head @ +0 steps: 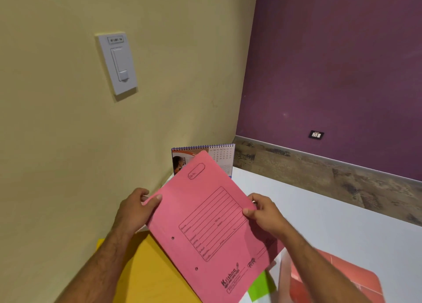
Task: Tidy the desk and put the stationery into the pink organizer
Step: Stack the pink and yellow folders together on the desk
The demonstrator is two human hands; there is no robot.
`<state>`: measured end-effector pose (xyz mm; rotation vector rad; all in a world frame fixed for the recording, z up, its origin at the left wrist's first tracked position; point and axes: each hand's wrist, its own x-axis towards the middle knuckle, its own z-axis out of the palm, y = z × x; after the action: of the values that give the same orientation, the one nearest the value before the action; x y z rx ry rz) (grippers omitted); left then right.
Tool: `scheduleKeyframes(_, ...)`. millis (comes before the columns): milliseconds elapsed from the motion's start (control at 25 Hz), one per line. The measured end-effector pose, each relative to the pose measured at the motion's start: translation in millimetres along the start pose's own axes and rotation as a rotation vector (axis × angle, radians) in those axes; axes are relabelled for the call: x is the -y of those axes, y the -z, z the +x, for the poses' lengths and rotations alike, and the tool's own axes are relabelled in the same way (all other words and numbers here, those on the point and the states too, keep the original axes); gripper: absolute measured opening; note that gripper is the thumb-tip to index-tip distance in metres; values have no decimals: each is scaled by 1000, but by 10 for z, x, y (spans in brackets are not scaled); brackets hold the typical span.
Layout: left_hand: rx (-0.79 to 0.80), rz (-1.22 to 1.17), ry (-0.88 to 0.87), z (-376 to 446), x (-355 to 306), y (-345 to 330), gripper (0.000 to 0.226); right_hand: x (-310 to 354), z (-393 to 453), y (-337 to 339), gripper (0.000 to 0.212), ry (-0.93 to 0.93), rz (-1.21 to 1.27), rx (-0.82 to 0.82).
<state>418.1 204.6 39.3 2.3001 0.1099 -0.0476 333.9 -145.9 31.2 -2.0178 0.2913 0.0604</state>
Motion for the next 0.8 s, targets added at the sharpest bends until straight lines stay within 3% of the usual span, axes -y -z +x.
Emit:
scheduleKeyframes(120,-85,-50,-28,-158,-25,103,58,151,-246,118,20,14,83,-50)
scheduleKeyframes(360,-225,12,61,-659,220,339,59,383,-775,294,11,-59,362,-146)
scheduleKeyframes(520,-129,206,284,-1100,533,390,65,390,-1105,275,13,-141,551,-193)
scheduleKeyframes(680,-5,180,582,-1395,909,335,84,264,-1429,187,15,-200,692,-260)
scheduleKeyframes(800,17,118,695,-1506,1112,287,85,126,-1641,121,18,-233,754,-308)
